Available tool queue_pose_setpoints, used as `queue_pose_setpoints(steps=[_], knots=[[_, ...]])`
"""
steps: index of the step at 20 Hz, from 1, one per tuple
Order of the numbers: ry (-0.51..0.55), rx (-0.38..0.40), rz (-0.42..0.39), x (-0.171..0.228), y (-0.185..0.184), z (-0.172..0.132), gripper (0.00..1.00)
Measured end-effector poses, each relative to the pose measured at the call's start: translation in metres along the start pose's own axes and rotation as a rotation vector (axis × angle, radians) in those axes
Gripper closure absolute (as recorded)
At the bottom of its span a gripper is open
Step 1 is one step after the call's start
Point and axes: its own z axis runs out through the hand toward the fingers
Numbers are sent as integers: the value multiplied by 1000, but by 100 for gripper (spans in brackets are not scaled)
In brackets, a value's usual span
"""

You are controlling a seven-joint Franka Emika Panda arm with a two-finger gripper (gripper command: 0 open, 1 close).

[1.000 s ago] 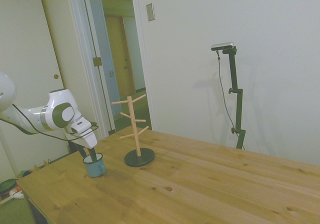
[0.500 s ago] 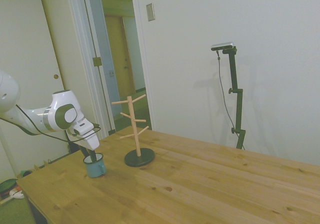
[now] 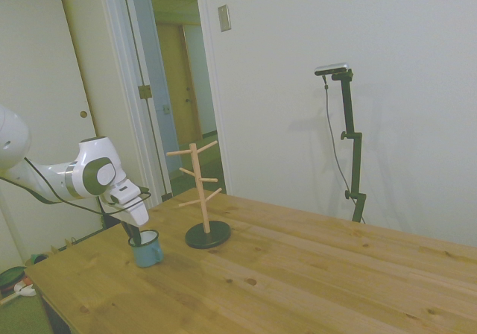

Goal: Hang the mug

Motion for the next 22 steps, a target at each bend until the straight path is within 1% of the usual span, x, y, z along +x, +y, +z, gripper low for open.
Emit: queue_pose_setpoints(steps=[4, 8, 9, 13, 16, 19, 22], knots=[[10, -20, 6, 10, 4, 2, 100], [52, -87, 23, 21, 1, -3, 100], [70, -105, 33, 23, -2, -8, 100], [120, -139, 60, 22, -17, -31, 100], [144, -154, 40, 12, -27, -45, 100], [165, -152, 26, 10, -38, -63, 100], [180, -147, 11, 9, -50, -71, 100]])
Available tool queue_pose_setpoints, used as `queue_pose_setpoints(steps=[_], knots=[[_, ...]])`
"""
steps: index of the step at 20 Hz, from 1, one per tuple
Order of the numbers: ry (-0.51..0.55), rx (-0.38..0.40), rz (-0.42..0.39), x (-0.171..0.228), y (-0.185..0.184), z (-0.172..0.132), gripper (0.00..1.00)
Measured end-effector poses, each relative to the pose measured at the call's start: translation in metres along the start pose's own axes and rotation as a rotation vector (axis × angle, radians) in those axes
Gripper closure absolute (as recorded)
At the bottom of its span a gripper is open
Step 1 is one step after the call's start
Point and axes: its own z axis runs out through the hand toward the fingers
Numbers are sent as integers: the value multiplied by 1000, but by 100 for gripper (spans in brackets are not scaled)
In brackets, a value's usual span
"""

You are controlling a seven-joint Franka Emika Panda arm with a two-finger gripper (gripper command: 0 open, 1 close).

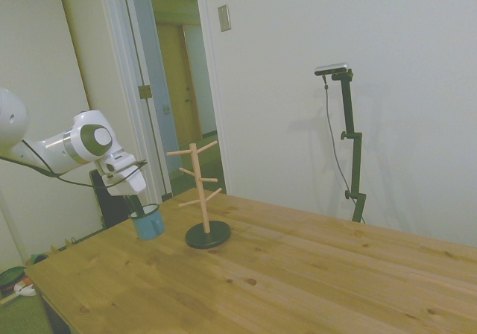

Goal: Hang the mug

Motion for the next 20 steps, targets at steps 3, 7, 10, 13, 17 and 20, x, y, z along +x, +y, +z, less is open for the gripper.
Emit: queue_pose_setpoints(steps=[3, 7, 10, 13, 17, 20], knots=[[6, 8, -8, 2, -12, -1, 100], [3, 8, -5, 6, -23, -5, 100], [14, 9, -14, 7, -31, -10, 100], [14, 12, -13, 9, -38, -10, 100], [12, 14, 0, 17, -43, -9, 100], [13, 17, 6, 21, -44, -10, 100]])
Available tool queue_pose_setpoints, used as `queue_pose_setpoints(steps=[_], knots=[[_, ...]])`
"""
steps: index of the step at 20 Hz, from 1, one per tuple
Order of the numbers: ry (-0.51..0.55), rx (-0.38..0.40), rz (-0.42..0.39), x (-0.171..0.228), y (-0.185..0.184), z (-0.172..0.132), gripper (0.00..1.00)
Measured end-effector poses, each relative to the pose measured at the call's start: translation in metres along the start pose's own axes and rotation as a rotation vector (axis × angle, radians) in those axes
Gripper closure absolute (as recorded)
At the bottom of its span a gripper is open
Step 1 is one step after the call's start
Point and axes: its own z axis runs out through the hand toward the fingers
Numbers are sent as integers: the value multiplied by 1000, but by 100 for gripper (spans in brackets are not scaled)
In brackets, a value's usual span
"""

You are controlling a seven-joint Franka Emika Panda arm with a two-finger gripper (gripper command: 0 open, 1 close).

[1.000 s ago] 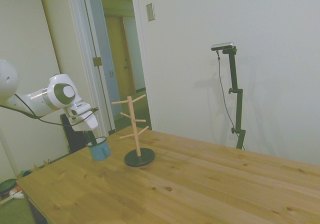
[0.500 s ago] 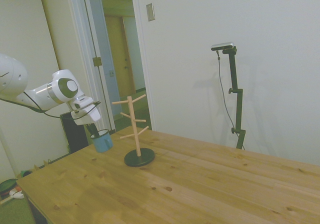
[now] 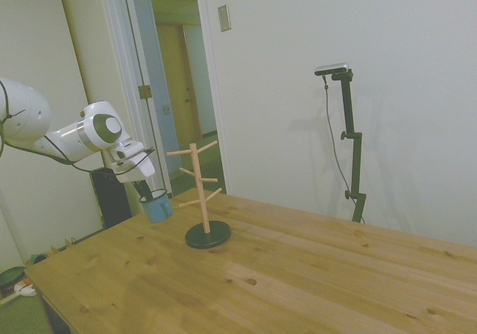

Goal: Hang the mug

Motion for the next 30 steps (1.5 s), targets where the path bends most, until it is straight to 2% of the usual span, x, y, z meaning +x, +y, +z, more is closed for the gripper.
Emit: queue_pose_setpoints(steps=[30], knots=[[9, 9, 60, 47, -8, 2, 100]])
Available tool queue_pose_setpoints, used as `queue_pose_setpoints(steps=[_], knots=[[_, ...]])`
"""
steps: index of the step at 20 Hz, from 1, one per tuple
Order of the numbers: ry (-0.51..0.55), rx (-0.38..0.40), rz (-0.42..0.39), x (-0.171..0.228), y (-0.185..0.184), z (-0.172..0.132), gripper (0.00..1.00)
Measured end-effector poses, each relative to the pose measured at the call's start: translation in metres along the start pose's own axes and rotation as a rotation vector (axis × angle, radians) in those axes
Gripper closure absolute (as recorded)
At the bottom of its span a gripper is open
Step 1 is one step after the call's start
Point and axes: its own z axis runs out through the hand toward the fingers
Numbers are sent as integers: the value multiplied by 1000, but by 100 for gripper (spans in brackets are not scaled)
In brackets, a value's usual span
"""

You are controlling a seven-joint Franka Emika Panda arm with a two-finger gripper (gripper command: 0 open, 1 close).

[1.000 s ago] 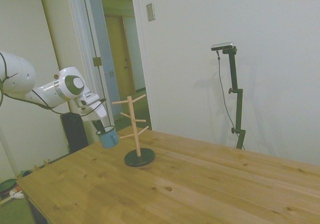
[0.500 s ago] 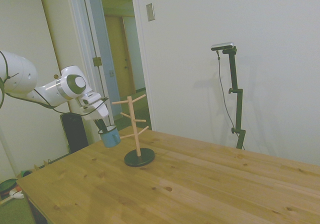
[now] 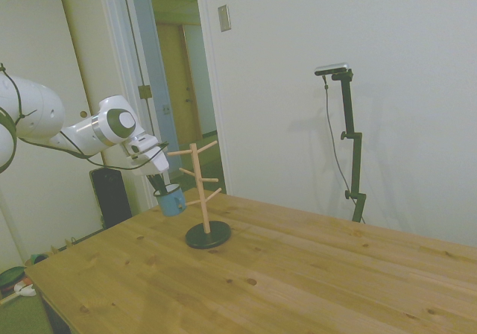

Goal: Hang the mug

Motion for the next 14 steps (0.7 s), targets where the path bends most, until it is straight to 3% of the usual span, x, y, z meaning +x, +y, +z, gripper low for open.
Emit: queue_pose_setpoints(steps=[14], knots=[[9, -32, 12, 10, -7, 5, 100]])
